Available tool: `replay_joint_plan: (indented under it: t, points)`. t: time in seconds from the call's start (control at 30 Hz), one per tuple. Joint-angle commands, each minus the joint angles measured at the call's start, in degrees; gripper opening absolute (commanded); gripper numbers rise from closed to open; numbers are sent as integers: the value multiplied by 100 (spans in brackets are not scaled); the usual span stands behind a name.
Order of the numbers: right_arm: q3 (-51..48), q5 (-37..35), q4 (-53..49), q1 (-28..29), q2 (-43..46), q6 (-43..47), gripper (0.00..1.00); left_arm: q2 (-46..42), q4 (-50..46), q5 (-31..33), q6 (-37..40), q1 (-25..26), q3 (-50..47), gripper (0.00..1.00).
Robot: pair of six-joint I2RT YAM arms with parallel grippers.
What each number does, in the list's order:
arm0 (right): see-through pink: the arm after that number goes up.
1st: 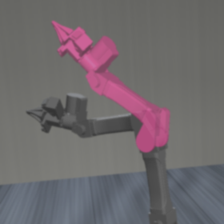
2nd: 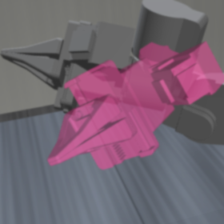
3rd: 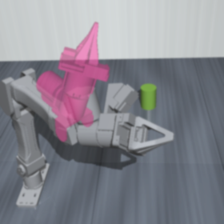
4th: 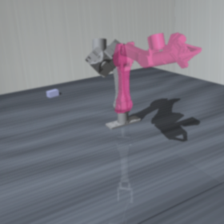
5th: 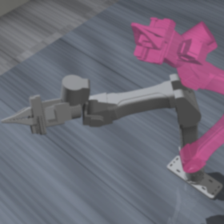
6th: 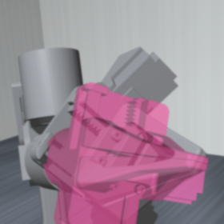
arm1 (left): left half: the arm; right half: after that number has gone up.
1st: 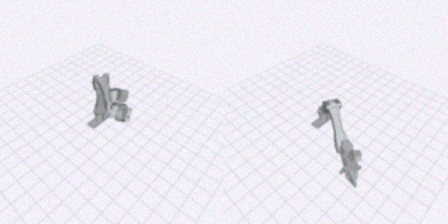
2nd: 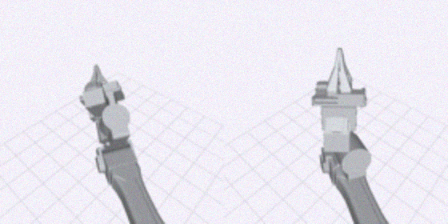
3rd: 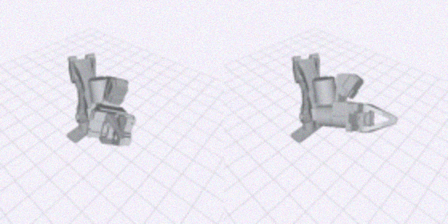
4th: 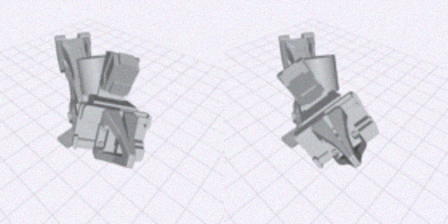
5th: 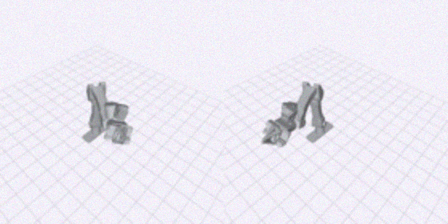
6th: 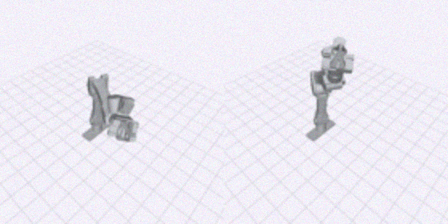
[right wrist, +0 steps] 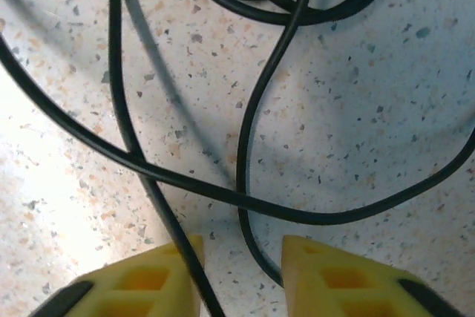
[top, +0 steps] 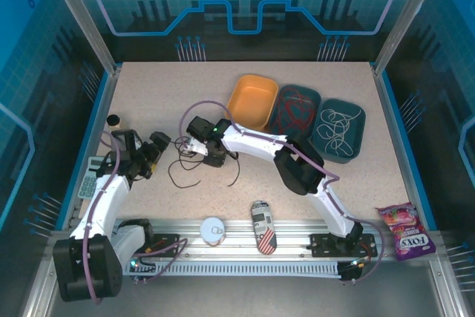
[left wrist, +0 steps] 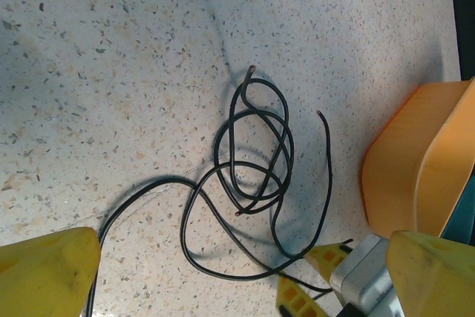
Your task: Untangle the cables
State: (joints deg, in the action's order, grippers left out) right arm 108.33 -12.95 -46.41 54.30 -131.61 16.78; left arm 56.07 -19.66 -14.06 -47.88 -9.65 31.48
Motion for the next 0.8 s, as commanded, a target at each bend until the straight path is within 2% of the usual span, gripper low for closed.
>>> replay_joint_plan:
  t: [0.0,0.07,0.2,0.53,0.77]
  points:
    - [67,141,-184,-40,177,-22,17,-103,-75,-159,76,-89,-123,99]
    - [-59,141,-160,-41,361,-34,9,-114,-64,-159,89,-94,-142,99]
    - [-206,59,-199,-43,708,-88,3,-108,-14,-214,111,-99,-154,99]
    - [21,34,-751,-112,1384,-872,0,-358,461,-700,164,-99,-273,99]
    - [78,251,-1261,-117,1930,-1493,0,-562,531,-781,221,-92,-317,99]
